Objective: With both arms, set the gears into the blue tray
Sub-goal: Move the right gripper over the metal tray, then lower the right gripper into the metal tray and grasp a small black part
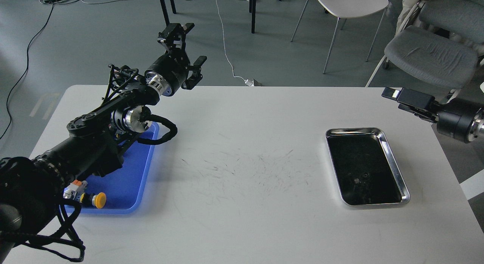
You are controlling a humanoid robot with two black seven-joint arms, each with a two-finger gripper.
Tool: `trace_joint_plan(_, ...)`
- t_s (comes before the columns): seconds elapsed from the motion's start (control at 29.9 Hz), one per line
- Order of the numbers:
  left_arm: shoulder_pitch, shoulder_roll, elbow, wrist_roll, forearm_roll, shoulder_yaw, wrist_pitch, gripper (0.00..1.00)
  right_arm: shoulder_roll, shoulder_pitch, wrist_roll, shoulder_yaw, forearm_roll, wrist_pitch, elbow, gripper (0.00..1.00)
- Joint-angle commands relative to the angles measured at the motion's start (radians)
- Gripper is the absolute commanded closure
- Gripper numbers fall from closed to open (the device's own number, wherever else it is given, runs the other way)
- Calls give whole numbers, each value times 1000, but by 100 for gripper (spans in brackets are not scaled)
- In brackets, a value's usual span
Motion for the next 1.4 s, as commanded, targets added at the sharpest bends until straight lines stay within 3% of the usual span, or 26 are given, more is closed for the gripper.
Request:
trace_joint_plan(0.0, 0, -1, 0, -2, 0, -1, 2, 3, 5, -3, 0, -13, -18, 3, 3, 3)
trace_joint_plan(0.2, 0, -1, -2, -4, 0, -1, 2, 3, -4, 18, 0, -15, -219, 72, 7, 3)
trace_joint_plan(0.53, 2, 1, 0, -19, 0, -1, 2, 3, -7, 20, 0, -18, -751, 83, 32, 3)
trace_joint_plan(0.8, 0, 7, -2, -19, 0, -1, 0, 3, 25, 21, 0, -41, -1013, 83, 23, 3)
trace_joint_plan(1.37, 12, 64, -6, -21, 0, -37, -10, 3, 206, 113, 0, -197, -1126, 80, -94, 5)
